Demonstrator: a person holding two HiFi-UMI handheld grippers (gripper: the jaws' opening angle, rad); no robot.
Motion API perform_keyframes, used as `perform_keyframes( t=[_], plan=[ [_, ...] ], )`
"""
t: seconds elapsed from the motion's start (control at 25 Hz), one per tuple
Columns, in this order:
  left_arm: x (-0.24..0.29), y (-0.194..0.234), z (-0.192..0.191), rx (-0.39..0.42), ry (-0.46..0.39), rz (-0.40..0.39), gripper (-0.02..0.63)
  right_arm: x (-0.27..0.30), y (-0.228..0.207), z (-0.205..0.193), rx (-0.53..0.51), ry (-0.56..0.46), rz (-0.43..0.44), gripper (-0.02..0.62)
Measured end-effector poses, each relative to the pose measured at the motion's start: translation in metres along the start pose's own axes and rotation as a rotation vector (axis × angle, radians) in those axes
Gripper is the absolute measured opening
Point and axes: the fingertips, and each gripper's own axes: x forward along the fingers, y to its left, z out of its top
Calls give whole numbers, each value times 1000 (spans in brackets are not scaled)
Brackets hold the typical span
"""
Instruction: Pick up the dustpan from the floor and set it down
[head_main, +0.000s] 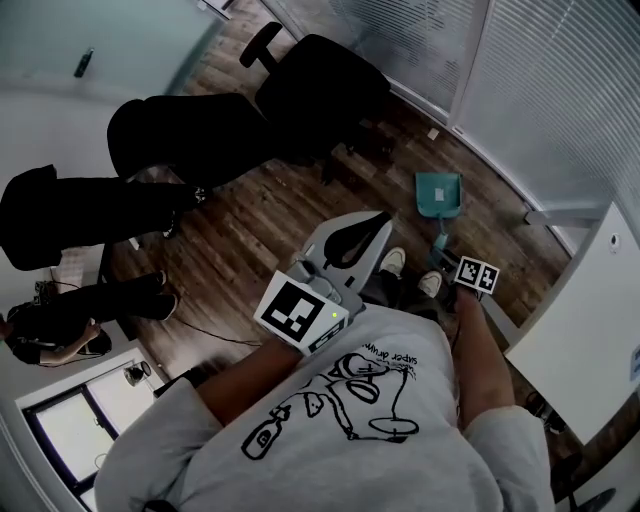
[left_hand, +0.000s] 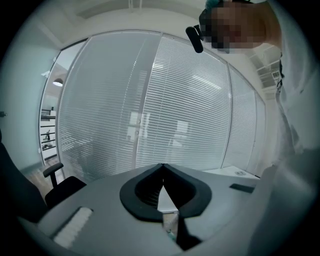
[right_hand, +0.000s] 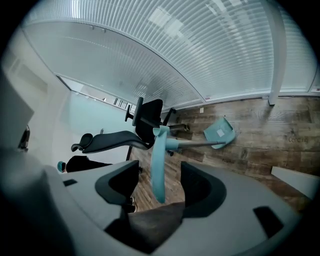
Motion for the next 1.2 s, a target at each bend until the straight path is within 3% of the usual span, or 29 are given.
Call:
perform_keyframes(
  t=[0.36, 0.52, 1.2],
  plan=[
    [-7, 8, -5, -14, 21, 32, 2, 16, 2, -3, 27, -4, 48, 227],
    [-10, 11, -6, -16, 19, 40, 2, 15, 5, -2, 4, -12, 41, 84],
    [-20, 5, -3, -14, -5, 30, 2, 12, 26, 16, -23, -71, 58, 78]
  ],
)
